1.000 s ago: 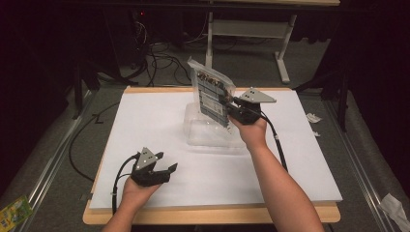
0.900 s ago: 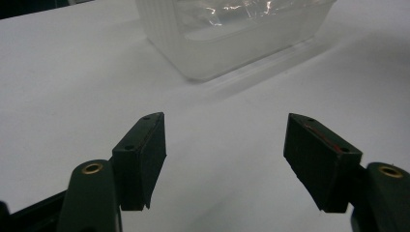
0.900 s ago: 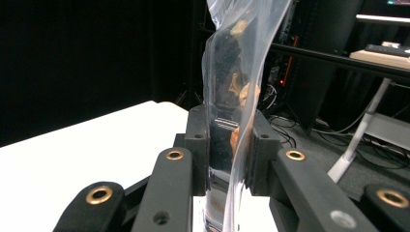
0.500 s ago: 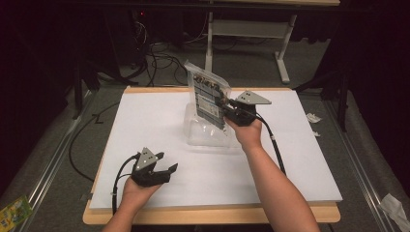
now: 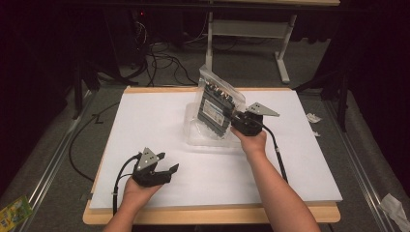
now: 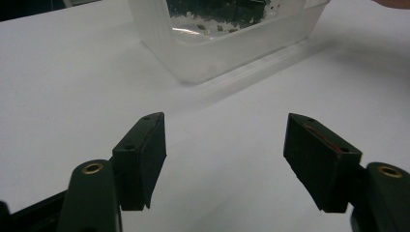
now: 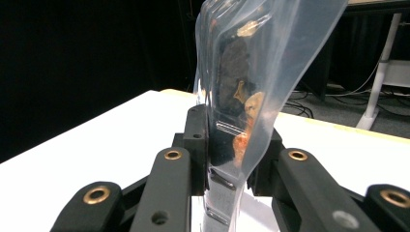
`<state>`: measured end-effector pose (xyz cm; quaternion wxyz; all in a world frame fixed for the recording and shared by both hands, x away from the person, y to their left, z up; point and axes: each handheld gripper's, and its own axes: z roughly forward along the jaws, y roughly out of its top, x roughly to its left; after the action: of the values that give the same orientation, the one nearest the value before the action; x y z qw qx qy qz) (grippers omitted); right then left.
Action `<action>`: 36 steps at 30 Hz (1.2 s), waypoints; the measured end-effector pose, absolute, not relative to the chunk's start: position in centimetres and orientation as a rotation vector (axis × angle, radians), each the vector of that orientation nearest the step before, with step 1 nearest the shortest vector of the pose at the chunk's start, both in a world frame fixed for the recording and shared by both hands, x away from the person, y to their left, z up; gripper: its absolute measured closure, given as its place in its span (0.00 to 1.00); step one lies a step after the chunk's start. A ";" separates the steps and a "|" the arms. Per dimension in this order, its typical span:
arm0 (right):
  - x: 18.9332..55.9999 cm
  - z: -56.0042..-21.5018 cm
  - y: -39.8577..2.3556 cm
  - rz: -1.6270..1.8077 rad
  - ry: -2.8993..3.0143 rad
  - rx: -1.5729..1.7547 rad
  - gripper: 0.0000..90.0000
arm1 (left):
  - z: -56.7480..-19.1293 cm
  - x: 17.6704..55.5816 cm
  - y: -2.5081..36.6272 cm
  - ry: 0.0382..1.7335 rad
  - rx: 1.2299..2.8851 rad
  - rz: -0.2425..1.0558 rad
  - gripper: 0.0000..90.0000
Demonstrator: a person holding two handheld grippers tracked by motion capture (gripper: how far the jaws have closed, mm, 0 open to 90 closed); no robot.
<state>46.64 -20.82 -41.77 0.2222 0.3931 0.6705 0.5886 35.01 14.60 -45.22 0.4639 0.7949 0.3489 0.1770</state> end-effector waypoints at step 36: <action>35.0 -40.8 -27.3 1.472 1.886 1.145 0.16 | -45.0 34.4 14.3 0.821 1.955 0.427 0.34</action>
<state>34.97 -27.33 -40.77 0.2423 0.4190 0.6899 0.5383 34.36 14.33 -44.99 0.4700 0.7977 0.3352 0.1743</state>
